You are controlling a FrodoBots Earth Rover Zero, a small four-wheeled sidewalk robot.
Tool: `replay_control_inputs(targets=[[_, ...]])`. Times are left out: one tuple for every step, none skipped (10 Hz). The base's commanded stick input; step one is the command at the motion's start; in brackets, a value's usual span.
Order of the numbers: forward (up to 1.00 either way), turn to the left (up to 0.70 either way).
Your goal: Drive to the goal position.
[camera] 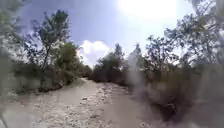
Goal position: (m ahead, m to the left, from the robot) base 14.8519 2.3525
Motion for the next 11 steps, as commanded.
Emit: replay_control_inputs(targets=[[0.60, 0.01], [0.60, 0.01], [0.60, 0.01], [0.60, 0.13], [0.60, 0.15], [0.60, 0.15], [0.60, 0.12], [0.60, 0.08], [0.60, 0.01], [0.60, 0.01], [0.60, 0.01]])
